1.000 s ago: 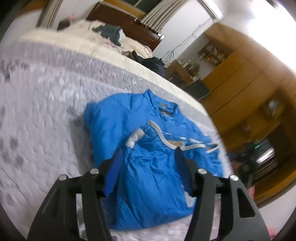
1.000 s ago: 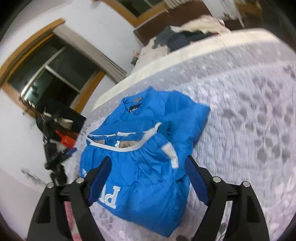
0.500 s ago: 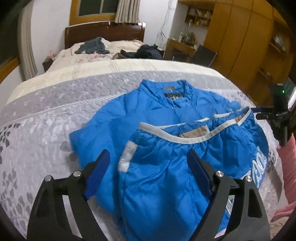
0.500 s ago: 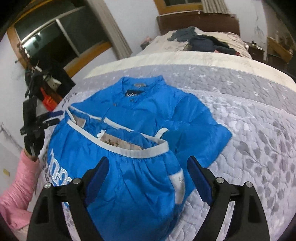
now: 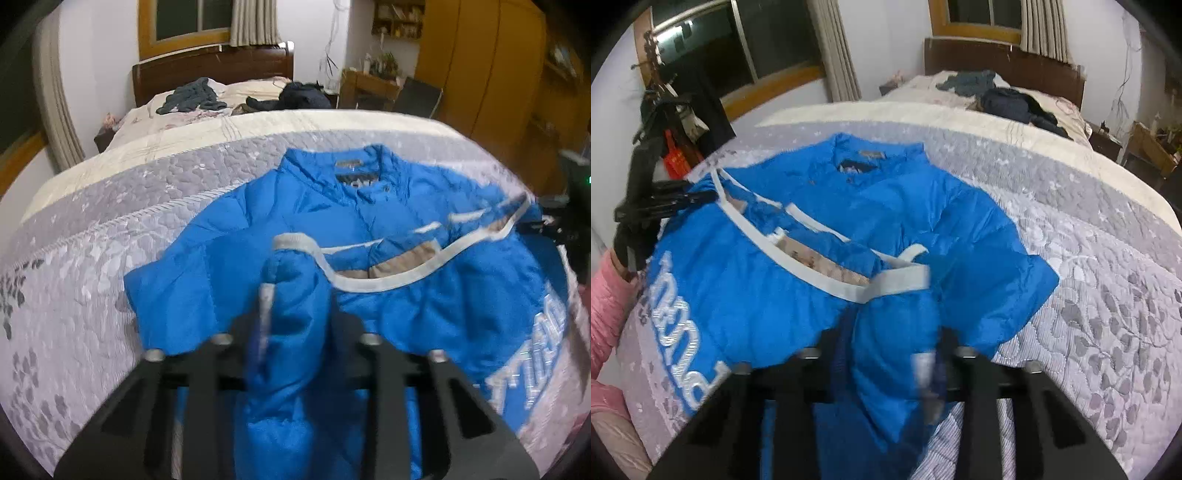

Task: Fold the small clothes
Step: 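Lift and turn the folded jacket over with both grippers, then lay it down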

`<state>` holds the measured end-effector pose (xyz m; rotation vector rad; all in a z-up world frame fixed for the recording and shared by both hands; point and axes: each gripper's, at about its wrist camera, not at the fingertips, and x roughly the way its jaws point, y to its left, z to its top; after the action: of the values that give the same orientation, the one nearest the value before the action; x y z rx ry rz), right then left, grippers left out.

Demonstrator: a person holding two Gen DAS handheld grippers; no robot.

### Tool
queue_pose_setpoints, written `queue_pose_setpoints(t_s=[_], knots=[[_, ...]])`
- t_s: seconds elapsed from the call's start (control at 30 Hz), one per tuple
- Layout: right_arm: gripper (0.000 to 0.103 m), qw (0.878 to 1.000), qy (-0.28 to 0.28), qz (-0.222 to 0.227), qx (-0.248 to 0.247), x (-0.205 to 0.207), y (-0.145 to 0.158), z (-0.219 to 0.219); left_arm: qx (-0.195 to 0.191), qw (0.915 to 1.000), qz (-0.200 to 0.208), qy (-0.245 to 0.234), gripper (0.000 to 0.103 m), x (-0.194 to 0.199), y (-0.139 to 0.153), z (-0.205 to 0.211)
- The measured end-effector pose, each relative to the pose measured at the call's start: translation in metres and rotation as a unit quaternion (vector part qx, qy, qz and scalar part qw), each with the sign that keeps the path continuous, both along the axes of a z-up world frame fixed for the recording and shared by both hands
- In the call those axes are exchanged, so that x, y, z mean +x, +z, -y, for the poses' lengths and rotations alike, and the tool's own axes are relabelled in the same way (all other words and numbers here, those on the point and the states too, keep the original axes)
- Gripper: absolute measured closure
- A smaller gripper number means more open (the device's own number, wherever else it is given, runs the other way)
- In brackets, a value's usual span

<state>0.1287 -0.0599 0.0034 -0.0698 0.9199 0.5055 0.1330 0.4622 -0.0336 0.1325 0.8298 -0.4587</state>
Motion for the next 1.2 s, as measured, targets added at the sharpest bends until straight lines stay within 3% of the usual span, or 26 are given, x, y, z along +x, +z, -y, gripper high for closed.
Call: queue_pose_setpoints(t_s=[0.1, 0.37, 0.6, 0.9, 1.07, 1.2], knots=[[0.085, 1.000, -0.004, 0.017, 0.017, -0.013, 0.010, 0.005, -0.019, 0.9995, 0.025, 0.009, 0.089, -0.014, 0.009, -0.005], [0.087, 0.997, -0.009, 0.073, 0.036, -0.062, 0.051, 0.005, -0.050, 0.9939, 0.095, 0.026, 0.092, -0.060, 0.040, -0.005], [0.088, 0.992, -0.033, 0.106, 0.058, -0.055, 0.100, 0.007, -0.083, 0.9857, 0.138, 0.049, 0.092, -0.063, 0.085, -0.008], [0.088, 0.987, -0.090, 0.102, 0.084, 0.019, 0.138, 0.019, -0.105, 0.9792, 0.152, 0.083, 0.092, 0.001, 0.131, -0.002], [0.088, 0.988, -0.110, 0.079, 0.079, 0.068, 0.131, 0.016, -0.091, 0.9815, 0.136, 0.100, 0.092, 0.042, 0.125, 0.008], [0.088, 0.989, -0.123, 0.046, 0.069, 0.104, 0.108, 0.013, -0.081, 0.9856, 0.091, 0.117, 0.091, 0.084, 0.100, 0.011]])
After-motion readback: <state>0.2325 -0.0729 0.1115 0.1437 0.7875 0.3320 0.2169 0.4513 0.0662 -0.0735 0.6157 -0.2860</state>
